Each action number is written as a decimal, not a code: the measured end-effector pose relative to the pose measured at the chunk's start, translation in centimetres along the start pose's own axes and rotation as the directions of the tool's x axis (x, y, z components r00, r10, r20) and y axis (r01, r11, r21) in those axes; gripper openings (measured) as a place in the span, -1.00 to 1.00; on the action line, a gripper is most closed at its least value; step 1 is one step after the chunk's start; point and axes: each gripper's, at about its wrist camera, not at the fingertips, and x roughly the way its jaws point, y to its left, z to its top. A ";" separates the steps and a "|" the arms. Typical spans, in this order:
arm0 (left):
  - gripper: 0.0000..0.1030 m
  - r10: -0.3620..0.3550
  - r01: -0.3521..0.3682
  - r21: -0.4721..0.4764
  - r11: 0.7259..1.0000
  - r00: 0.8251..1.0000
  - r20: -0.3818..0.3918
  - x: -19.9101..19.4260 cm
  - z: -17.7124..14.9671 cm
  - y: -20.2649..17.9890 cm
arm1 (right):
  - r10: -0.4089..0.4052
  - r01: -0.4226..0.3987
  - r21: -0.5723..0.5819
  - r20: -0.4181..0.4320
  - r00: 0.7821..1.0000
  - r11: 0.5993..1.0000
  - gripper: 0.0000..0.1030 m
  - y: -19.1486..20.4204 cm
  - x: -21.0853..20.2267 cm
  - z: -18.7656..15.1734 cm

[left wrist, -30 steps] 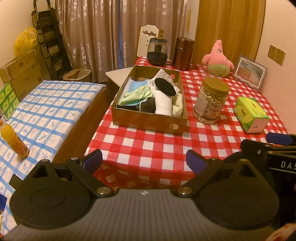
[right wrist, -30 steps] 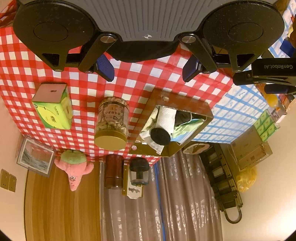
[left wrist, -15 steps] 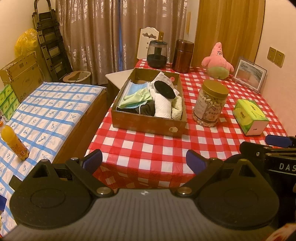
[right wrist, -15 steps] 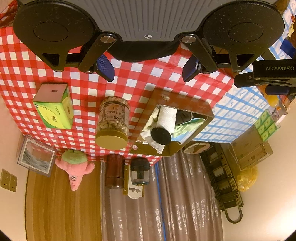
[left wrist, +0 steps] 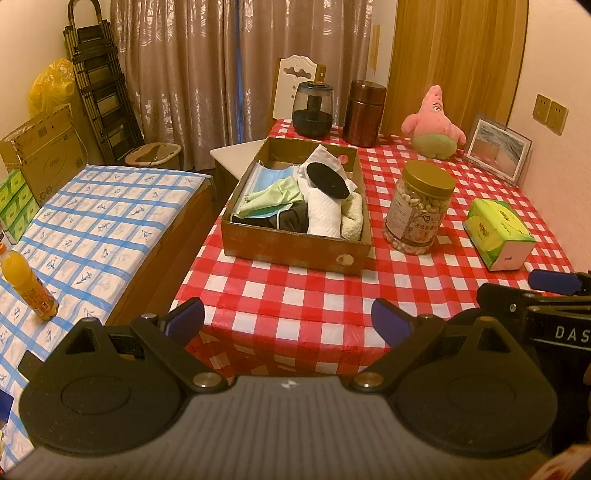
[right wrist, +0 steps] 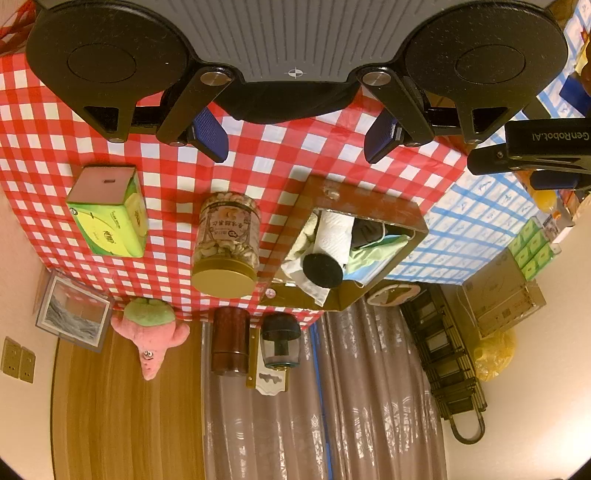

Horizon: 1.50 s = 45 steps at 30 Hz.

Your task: Organize soft objects

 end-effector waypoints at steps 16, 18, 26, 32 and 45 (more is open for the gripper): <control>0.87 -0.003 0.003 0.000 1.000 1.000 0.001 0.0 0.2 -0.2 | 0.000 0.000 -0.002 0.000 1.000 1.000 0.56 0.0 0.0 0.0; 0.87 -0.003 0.003 -0.001 1.000 1.000 0.001 0.0 0.3 -0.2 | 0.000 0.000 -0.001 0.000 1.000 1.000 0.56 0.0 0.0 0.0; 0.87 -0.003 0.003 -0.001 1.000 1.000 0.002 -0.1 0.2 -0.2 | 0.001 -0.001 -0.001 0.000 1.000 1.000 0.56 -0.1 0.0 0.0; 0.87 -0.002 0.002 0.000 1.000 1.000 0.003 -0.1 0.1 -0.2 | 0.000 0.000 -0.001 0.001 1.000 1.000 0.56 0.0 0.0 -0.1; 0.87 -0.003 0.003 0.000 1.000 1.000 0.003 -0.1 0.1 -0.3 | 0.000 0.000 -0.002 0.000 1.000 1.000 0.56 0.0 0.0 -0.1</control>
